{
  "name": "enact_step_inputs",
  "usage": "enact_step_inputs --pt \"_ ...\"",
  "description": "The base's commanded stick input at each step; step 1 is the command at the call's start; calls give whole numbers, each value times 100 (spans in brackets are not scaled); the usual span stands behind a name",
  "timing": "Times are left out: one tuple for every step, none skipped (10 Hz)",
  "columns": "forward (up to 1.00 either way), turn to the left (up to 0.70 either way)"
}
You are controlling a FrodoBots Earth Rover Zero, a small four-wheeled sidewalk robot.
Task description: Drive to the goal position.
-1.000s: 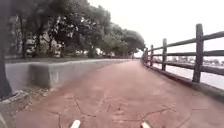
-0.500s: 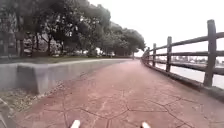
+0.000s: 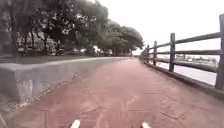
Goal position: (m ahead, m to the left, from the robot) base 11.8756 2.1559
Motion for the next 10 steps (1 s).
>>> enact_step_inputs --pt "70 0" --pt "70 0" --pt "70 0" --pt "70 0" --pt "70 0" --pt "70 -4" --pt "70 -9" --pt "70 -21" --pt "70 -29" --pt "70 0"
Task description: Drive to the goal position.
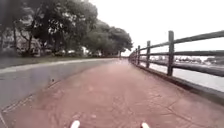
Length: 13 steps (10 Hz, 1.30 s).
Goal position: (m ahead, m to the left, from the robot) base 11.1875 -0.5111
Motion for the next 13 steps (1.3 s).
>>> enact_step_inputs --pt "70 0" --pt "70 0" --pt "70 0" --pt "70 0" --pt "70 0" --pt "70 0" --pt "70 0" --pt "70 0" --pt "70 0" --pt "70 0" --pt "70 0" --pt "70 0" --pt "70 0"
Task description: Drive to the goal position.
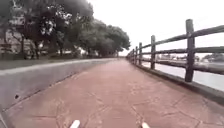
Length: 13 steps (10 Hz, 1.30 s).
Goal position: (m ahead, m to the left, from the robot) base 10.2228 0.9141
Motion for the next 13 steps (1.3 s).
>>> enact_step_inputs --pt "70 0" --pt "70 0" --pt "70 0" --pt "70 0" --pt "70 0" --pt "70 0" --pt "70 0" --pt "70 0" --pt "70 0" --pt "70 0" --pt "70 0" --pt "70 0" --pt "70 0"
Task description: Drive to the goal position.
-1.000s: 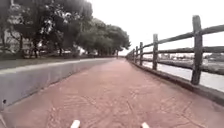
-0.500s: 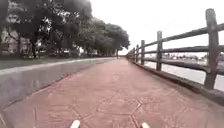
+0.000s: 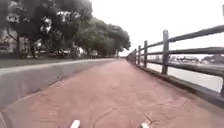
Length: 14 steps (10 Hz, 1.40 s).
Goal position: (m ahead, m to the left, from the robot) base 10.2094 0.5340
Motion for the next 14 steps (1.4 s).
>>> enact_step_inputs --pt "70 0" --pt "70 0" --pt "70 0" --pt "70 0" --pt "70 0" --pt "70 0" --pt "70 0" --pt "70 0" --pt "70 0" --pt "70 0" --pt "70 0" --pt "70 0" --pt "70 0" --pt "70 0"
